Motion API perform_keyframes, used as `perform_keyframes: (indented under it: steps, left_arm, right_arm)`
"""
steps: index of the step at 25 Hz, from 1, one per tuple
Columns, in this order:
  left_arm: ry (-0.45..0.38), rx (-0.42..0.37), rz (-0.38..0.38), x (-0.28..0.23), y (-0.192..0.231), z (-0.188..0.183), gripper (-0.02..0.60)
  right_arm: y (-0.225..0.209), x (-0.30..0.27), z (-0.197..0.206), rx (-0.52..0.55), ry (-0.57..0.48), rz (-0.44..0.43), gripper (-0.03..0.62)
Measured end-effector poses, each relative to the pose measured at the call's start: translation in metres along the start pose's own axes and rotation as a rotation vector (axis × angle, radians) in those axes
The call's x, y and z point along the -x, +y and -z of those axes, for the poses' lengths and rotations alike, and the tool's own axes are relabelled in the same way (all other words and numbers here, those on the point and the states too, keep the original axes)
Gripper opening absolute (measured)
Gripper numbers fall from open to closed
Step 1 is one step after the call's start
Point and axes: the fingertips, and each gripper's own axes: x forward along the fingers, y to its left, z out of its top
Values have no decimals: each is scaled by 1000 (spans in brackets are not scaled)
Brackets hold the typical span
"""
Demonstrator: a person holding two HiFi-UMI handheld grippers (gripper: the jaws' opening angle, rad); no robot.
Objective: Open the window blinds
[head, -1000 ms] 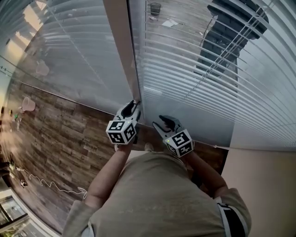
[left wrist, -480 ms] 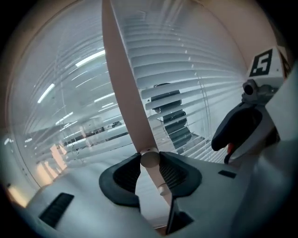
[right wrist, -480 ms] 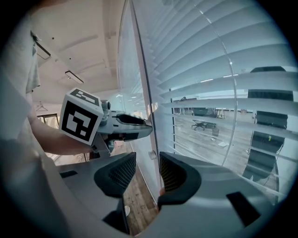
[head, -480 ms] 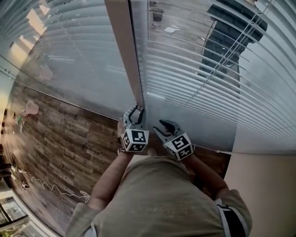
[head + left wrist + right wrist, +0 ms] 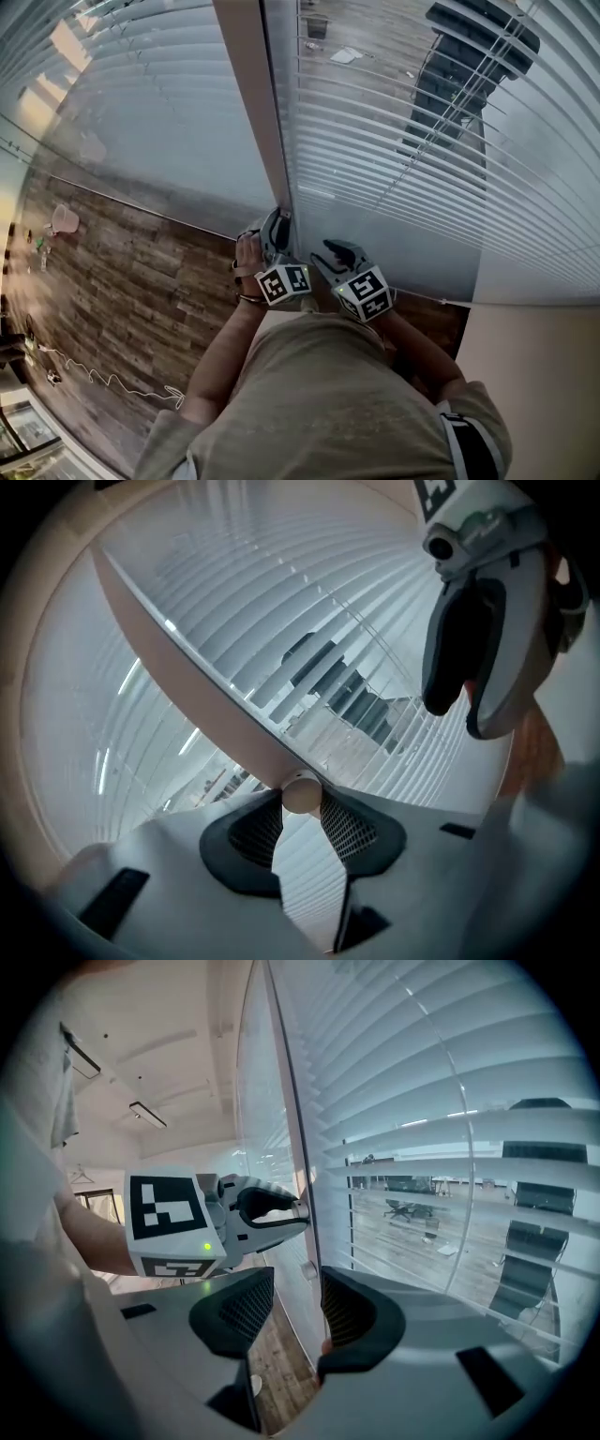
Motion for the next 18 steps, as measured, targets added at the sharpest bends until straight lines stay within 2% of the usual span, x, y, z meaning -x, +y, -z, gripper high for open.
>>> perform_keyframes:
  steps: [7,13,18]
  left_arm:
    - [10,-192,-60,4,14,-11,137]
    - [7,-345,-114,3,7,-4,137]
    - [-6,-436,-162,2,12,-6,137]
  right_arm:
    - [3,10,-16,-1,-1,4,161]
    - [-1,9,-5,2,-3,10,161]
    - [-15,16,-17,4,-11,24,161]
